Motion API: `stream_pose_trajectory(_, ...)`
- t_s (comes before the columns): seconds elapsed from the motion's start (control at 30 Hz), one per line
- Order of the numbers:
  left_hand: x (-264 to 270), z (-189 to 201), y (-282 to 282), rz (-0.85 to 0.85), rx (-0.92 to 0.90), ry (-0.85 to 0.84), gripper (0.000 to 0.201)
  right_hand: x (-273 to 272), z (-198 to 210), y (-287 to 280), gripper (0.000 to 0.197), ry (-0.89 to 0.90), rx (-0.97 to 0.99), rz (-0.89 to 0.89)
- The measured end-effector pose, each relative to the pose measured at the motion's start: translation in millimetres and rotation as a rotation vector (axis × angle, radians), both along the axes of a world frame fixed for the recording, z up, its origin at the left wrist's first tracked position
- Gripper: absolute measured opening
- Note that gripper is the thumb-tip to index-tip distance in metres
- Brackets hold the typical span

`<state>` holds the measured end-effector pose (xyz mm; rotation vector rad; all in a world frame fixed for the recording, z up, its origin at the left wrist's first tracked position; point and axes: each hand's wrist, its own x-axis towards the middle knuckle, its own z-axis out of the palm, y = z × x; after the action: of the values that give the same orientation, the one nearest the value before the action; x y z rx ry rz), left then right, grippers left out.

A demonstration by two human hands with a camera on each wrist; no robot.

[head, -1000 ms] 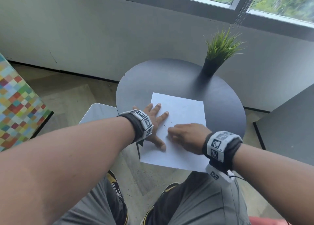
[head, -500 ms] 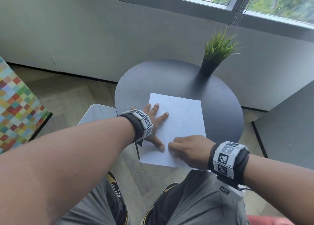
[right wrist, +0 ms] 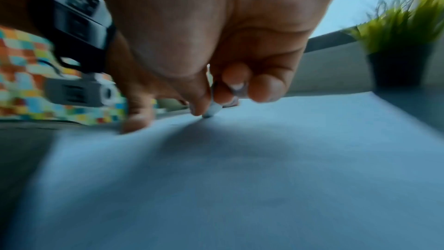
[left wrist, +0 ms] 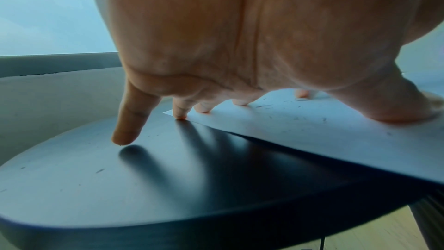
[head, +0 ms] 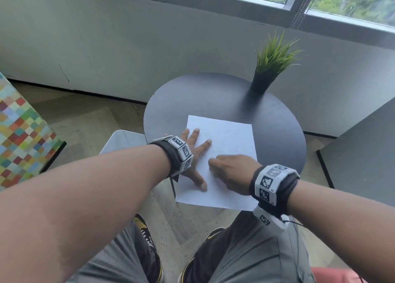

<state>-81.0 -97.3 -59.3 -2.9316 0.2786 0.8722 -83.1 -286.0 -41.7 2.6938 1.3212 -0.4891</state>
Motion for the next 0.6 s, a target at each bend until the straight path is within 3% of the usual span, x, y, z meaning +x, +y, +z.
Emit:
stream_pose_trajectory(0.07, -0.3, -1.0, 0.8, -0.003, 0.012, -0.008, 0.147, -10.3, 0.7, 7.3, 0.008, 0.086, 0.002, 0.111)
stream_pose_trajectory(0.23, -0.7, 1.7, -0.2, 0.002, -0.004, 0.004, 0.147, 29.4, 0.5, 4.6, 0.015, -0.047, 0.015, -0.162)
stream_pose_trajectory(0.37, 0.3, -2.7, 4.2, -0.006, -0.019, 0.003, 0.147, -0.6, -0.9, 25.1, 0.021, 0.083, 0.041, 0.019)
stream_pose_trajectory(0.6, -4.1, -0.9, 9.9, -0.014, -0.023, 0.007, 0.139, 62.0, -0.9, -48.6, 0.020, -0.002, 0.031, -0.545)
